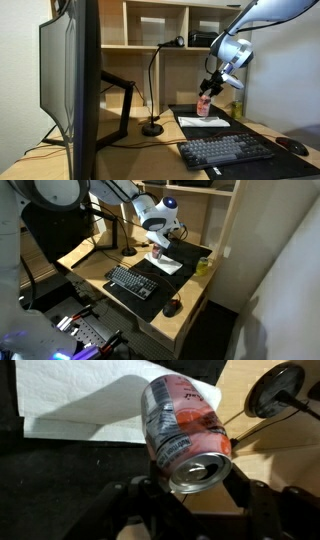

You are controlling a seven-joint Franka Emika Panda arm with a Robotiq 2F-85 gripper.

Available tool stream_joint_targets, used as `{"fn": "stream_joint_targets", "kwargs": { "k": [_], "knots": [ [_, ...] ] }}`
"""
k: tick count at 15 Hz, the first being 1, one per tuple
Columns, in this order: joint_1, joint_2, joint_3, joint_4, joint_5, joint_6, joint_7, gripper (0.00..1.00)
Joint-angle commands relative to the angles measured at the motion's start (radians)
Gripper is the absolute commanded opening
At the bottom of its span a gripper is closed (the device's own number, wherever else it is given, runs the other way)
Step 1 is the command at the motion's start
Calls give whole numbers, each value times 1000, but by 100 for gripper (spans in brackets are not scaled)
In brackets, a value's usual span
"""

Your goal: Place the soda cans on the paper

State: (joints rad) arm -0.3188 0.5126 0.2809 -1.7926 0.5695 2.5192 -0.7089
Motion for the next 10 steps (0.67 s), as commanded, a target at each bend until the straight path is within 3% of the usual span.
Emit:
{"fn": "stream_joint_targets", "kwargs": {
  "k": [1,5,6,7,8,10],
  "knots": [
    [13,-2,-22,22,9,-67,-43,42],
    [22,1,-23,26,37,16,-78,42],
    [27,-9,-39,22,16,-46,-28,42],
    [85,102,-32,97,-10,-47,9,42],
    [37,4,-35,26,20,-36,-34,67],
    [65,51,-27,47,11,-41,-11,67]
  ]
}}
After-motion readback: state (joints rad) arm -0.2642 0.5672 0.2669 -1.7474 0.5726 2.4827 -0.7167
